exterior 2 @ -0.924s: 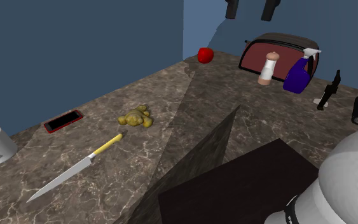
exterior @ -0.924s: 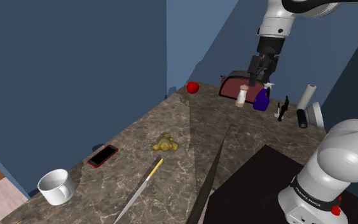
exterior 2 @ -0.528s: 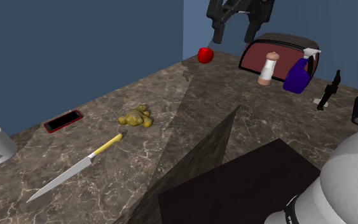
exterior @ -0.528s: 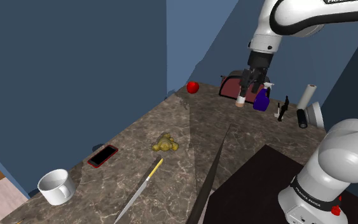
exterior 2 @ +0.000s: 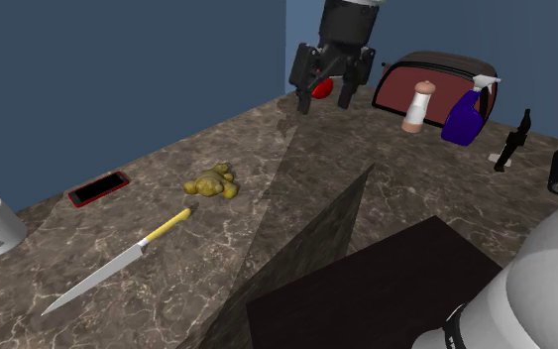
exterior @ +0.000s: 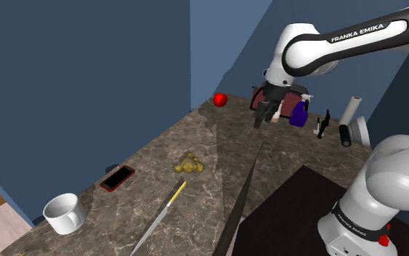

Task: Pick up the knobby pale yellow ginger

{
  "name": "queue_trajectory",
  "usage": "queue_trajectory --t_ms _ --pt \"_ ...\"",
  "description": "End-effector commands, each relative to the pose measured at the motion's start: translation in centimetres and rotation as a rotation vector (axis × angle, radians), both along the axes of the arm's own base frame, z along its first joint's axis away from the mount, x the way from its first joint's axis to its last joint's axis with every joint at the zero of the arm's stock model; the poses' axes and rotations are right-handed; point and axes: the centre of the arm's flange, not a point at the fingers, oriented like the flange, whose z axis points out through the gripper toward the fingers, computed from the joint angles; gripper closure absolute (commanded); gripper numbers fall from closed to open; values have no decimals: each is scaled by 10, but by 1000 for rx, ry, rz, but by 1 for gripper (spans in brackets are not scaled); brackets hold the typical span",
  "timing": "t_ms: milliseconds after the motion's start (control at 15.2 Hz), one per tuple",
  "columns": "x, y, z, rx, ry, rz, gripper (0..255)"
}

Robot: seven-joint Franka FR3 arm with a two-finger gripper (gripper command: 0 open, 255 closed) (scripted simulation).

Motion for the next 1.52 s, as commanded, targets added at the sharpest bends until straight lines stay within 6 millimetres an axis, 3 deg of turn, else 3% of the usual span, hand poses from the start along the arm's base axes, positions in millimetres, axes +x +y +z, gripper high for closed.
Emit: queue_trajectory --t_ms 0,726,1452 --pt "11 7 -24 6 -26 26 0" --pt "74 50 -139 41 -145 171 0" --pt "143 106 -244 76 -264 315 0"
